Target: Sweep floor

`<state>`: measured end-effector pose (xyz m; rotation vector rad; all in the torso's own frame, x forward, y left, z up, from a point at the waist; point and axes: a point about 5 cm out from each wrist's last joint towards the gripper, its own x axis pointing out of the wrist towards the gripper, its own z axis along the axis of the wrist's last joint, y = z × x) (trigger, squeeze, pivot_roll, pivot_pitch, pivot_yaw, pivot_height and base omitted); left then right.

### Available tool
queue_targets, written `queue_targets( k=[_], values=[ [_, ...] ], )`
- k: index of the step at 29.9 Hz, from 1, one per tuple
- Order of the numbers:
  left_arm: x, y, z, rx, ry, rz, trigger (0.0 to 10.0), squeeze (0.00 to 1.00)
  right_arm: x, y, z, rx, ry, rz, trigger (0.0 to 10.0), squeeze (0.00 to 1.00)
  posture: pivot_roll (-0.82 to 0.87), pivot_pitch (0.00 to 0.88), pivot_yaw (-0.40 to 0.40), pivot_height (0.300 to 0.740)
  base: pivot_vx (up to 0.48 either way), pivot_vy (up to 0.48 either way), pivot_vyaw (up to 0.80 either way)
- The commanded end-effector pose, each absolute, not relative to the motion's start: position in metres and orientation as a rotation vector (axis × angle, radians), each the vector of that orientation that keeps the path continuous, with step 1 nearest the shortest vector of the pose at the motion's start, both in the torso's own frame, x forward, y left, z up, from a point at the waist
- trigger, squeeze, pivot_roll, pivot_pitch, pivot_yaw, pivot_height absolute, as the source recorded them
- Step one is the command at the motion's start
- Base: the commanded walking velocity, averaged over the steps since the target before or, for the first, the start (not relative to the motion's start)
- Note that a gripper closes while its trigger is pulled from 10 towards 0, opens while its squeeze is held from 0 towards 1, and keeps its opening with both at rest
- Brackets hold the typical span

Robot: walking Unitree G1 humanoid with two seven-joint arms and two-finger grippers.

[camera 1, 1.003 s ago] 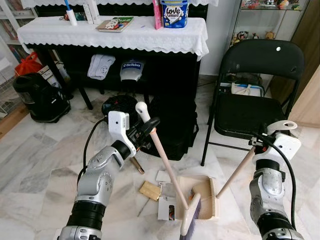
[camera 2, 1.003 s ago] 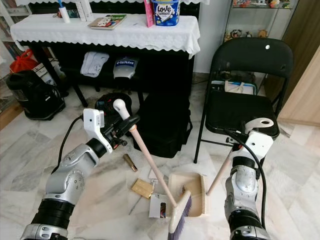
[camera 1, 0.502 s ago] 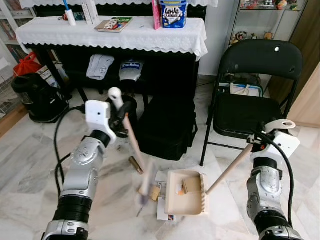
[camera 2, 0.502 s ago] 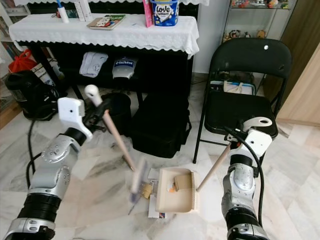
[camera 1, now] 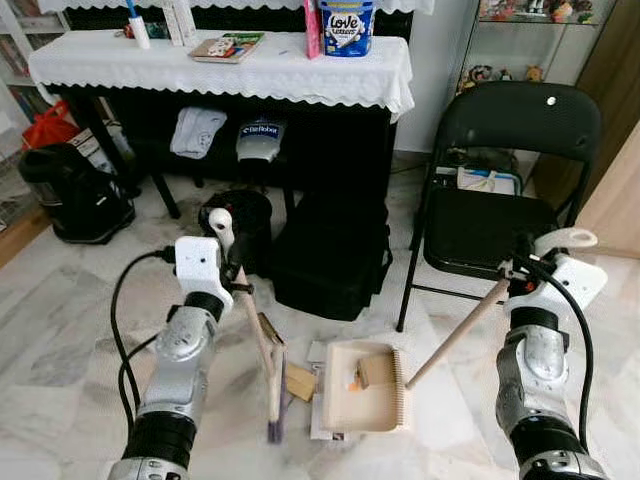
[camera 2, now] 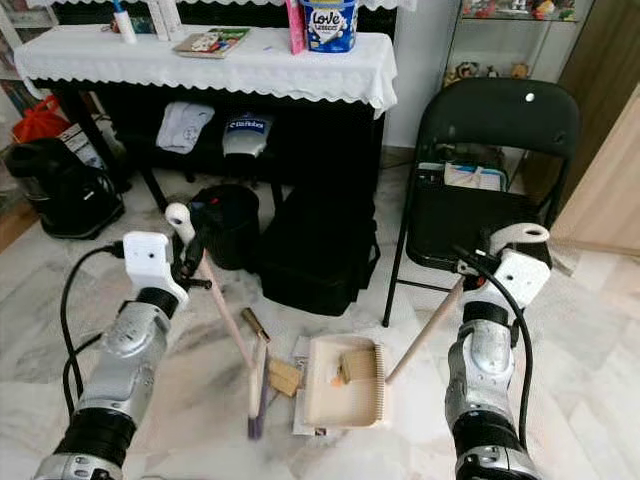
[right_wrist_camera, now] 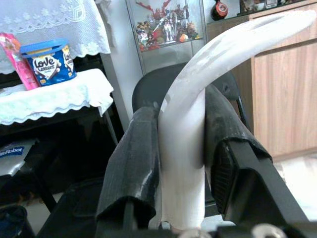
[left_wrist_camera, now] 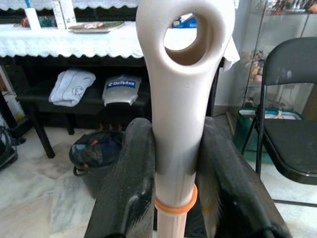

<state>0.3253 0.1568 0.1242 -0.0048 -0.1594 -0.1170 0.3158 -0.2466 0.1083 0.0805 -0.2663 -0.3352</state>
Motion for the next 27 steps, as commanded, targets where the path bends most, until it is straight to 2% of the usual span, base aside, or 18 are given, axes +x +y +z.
queue_targets(
  k=[1,11,21,27],
  values=[
    [0.321,0.159,0.132,0.013,-0.228,-0.111,10.0,0.00,0.318,-0.250,0.127,0.053,-0.341,-0.333,10.0,0.00,-0.05,0.000,0.016,0.740,0.000,0.000,0.00],
    [0.313,0.168,0.123,-0.020,-0.234,-0.045,10.0,0.00,0.309,-0.240,0.121,-0.012,-0.327,-0.288,10.0,0.00,-0.06,0.000,0.003,0.740,0.000,0.000,0.00],
    [0.300,0.178,0.126,0.008,-0.275,0.000,10.0,0.00,0.286,-0.231,0.114,-0.081,-0.314,-0.274,10.0,0.00,-0.04,0.000,-0.003,0.740,0.000,0.000,0.00],
    [0.278,0.180,0.120,0.061,-0.261,-0.015,10.0,0.00,0.269,-0.231,0.114,-0.115,-0.304,-0.293,10.0,0.00,-0.04,0.000,0.001,0.740,0.000,0.000,0.00]
  ],
)
